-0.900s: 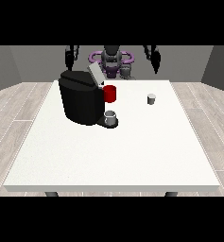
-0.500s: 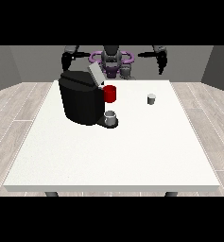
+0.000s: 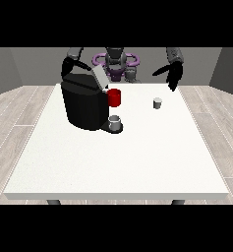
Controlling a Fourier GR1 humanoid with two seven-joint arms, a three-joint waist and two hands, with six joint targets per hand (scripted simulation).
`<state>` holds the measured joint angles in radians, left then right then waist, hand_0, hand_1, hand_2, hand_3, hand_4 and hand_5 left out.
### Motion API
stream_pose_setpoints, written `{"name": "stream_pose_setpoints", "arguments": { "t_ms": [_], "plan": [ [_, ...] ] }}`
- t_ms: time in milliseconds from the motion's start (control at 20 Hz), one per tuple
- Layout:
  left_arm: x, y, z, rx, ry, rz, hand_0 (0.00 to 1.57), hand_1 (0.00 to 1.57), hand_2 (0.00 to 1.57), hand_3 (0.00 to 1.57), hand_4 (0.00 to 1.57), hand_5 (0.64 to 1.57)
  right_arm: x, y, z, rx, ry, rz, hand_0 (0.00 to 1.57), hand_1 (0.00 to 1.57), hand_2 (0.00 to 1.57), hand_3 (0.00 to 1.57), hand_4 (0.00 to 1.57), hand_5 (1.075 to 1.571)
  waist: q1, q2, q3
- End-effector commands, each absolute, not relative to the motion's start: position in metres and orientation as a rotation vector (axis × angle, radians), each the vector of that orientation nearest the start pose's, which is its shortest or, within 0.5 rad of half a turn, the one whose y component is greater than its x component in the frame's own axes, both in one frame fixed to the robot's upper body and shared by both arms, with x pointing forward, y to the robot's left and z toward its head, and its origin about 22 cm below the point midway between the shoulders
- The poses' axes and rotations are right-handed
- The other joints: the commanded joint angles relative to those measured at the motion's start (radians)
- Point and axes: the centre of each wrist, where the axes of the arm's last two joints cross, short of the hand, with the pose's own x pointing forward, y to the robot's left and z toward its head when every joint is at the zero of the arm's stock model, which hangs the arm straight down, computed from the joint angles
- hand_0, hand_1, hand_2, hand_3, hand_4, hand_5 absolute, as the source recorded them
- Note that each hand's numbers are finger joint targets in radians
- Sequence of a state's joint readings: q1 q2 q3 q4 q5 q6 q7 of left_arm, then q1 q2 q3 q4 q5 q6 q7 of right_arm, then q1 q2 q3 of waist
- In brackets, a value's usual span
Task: Insert the coffee pod into the coffee machine and close the lid
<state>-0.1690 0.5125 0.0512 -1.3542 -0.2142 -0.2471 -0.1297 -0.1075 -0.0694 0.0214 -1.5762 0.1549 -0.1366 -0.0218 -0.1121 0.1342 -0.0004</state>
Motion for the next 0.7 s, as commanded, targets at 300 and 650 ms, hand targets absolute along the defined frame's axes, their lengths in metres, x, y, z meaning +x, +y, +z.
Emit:
{"name": "stream_pose_setpoints", "arguments": {
  "t_ms": [300, 650],
  "plan": [
    [0.321, 0.373, 0.045, 0.461, -1.385, -0.788, 0.00, 0.00, 0.00, 0.00, 0.00, 1.571, 0.274, -0.207, 0.023, -0.192, -1.715, 0.127, 0.00, 0.00, 0.00, 0.00, 0.00, 1.571, -0.047, 0.089, 0.0002],
    [0.329, 0.350, 0.015, 0.571, -1.383, -0.908, 0.26, 0.26, 0.59, 0.25, 0.00, 1.571, 0.287, -0.200, 0.026, -0.174, -1.653, 0.080, 0.00, 0.00, 0.00, 0.00, 0.00, 1.571, -0.017, 0.092, 0.0002]
  ]
}}
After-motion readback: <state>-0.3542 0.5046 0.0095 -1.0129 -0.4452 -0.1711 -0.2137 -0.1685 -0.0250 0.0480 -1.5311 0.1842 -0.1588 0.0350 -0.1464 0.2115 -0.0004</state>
